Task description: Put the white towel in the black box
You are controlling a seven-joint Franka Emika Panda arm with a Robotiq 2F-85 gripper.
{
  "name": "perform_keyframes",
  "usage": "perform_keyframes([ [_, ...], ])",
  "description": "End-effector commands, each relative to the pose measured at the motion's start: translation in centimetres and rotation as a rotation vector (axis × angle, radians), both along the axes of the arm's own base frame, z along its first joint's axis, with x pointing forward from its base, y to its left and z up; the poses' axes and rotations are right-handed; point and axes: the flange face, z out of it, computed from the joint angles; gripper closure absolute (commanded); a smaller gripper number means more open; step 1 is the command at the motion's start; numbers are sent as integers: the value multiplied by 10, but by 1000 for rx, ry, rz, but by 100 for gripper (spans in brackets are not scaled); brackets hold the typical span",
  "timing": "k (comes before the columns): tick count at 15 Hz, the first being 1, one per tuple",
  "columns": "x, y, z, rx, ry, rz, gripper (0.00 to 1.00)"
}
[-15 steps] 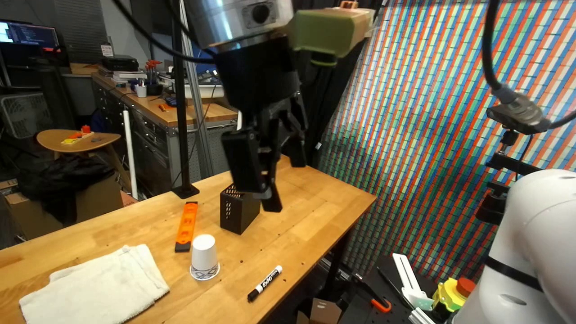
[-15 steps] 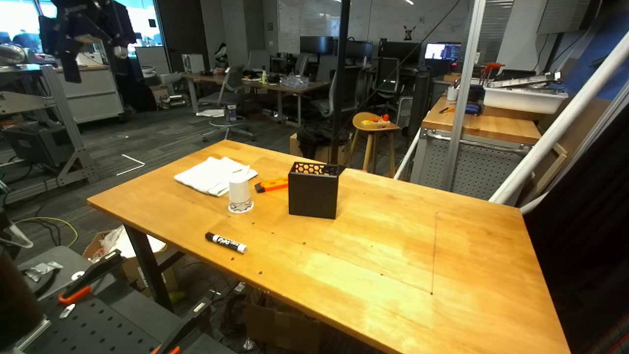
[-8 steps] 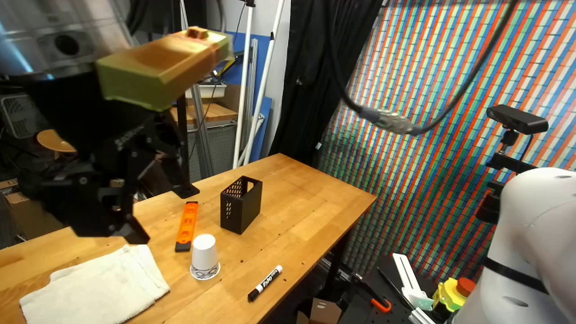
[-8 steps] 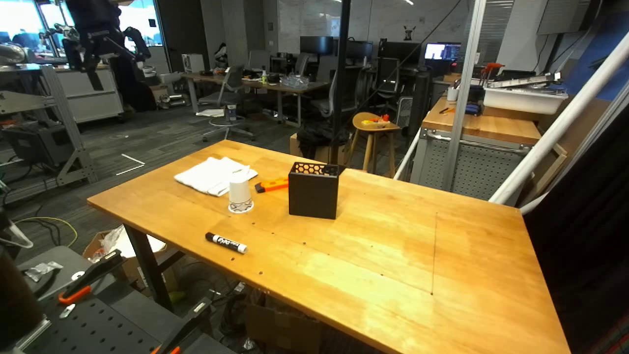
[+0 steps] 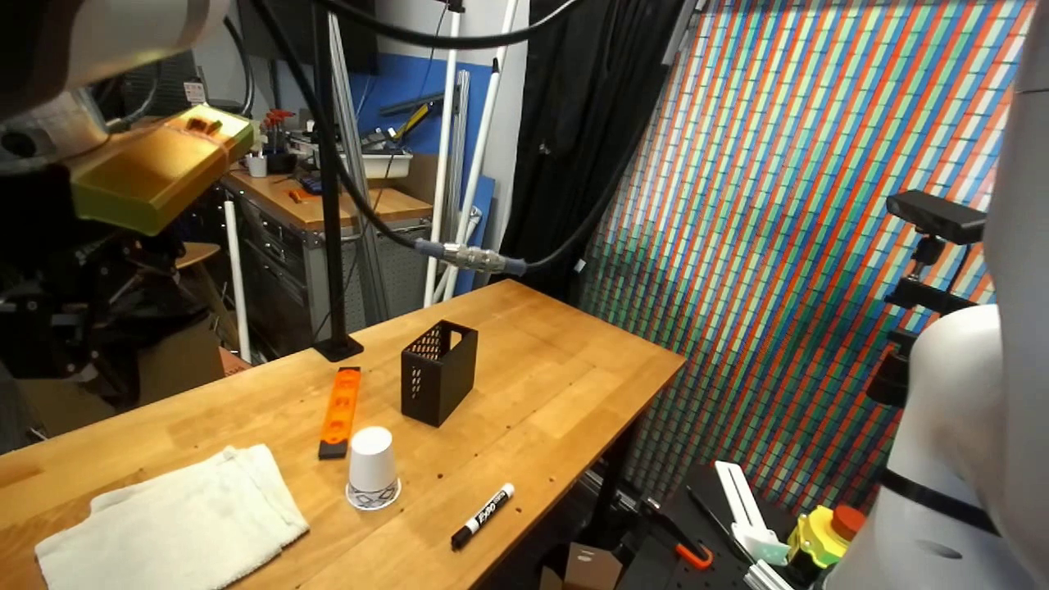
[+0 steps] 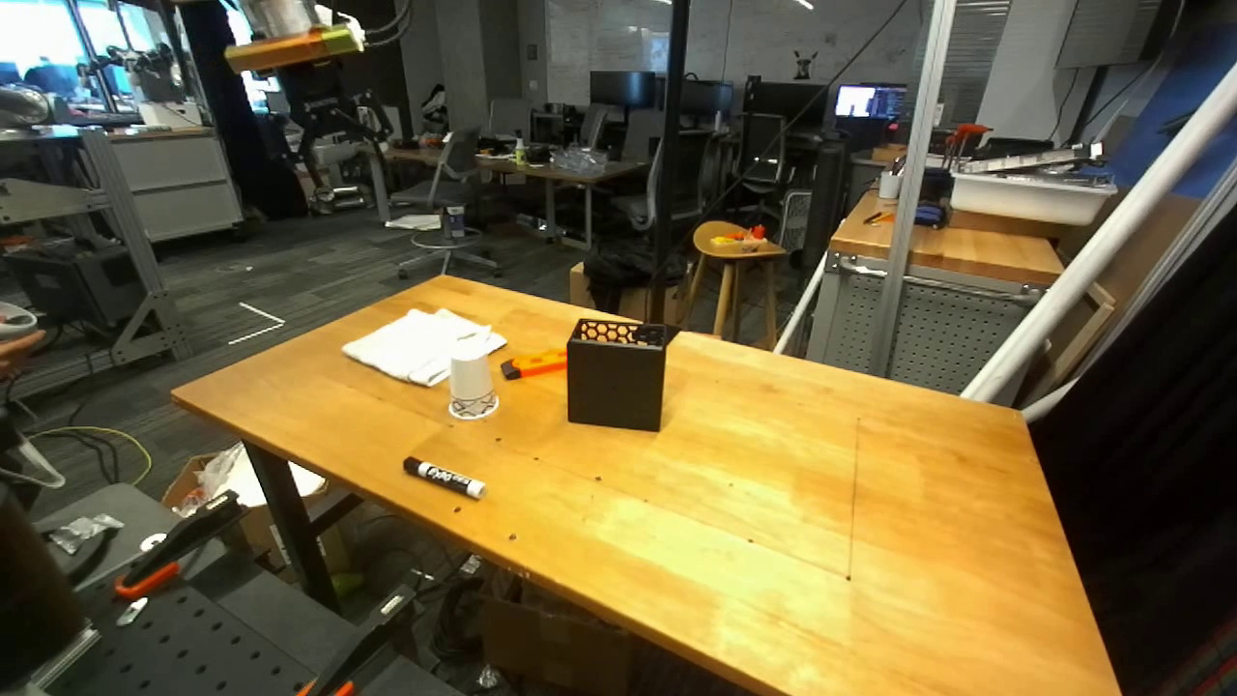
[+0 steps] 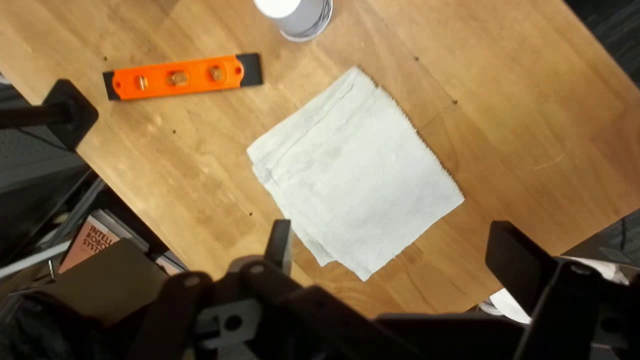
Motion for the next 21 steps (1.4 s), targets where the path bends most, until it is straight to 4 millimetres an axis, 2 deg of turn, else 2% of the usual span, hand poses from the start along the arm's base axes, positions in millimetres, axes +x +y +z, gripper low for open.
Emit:
perform_keyframes([
  [1,44,14,-30,62,-22,78,0],
  [4,59,23,-69,103,-25,141,0],
  [7,65,36,-107,112,-37,215,0],
  [10,72,41,-135,103,-49,283,0],
  [17,96,32,-210,41,-22,399,0],
  [21,98,18,-262,14,47,434,0],
])
